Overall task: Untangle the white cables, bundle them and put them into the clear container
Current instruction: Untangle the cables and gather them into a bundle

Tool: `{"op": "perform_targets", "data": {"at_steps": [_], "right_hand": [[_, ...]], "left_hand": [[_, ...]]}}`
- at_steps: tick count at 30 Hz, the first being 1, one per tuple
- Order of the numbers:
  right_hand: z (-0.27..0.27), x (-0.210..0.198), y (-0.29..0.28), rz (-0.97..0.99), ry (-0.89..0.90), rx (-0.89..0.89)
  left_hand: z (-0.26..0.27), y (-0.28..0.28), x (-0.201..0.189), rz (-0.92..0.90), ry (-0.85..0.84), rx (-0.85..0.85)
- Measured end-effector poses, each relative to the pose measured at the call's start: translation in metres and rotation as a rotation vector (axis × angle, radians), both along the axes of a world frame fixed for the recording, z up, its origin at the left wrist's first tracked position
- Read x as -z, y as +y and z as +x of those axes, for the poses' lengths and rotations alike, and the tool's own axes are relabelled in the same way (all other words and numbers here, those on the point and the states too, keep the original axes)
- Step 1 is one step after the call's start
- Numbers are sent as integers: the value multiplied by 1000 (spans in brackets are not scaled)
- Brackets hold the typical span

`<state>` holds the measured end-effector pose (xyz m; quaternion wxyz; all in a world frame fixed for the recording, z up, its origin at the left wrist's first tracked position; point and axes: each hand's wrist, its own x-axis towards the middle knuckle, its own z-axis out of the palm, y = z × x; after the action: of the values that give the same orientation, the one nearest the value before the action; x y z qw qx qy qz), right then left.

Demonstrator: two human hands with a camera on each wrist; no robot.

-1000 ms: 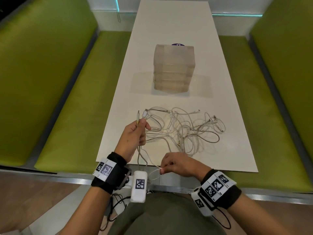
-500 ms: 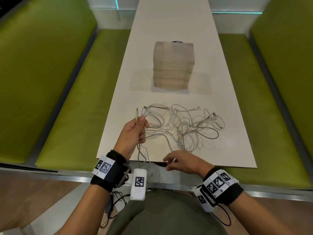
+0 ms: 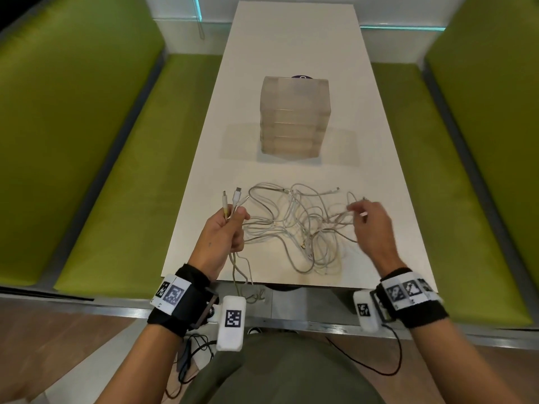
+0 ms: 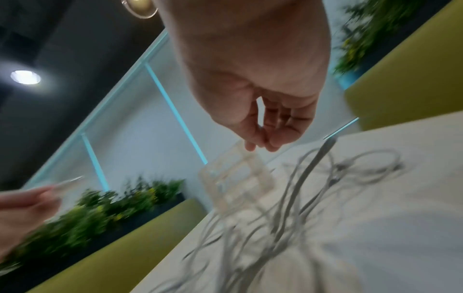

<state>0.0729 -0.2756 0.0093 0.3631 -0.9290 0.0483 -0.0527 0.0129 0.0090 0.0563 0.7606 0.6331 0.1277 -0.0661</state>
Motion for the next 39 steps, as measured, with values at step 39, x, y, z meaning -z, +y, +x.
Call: {"op": "perform_targets", "data": {"at_steps": [39], "right_hand": [[-25,-47,107,456,-16,-439]], "left_hand": [[15,-43,-5,-299,-94,67]]}}
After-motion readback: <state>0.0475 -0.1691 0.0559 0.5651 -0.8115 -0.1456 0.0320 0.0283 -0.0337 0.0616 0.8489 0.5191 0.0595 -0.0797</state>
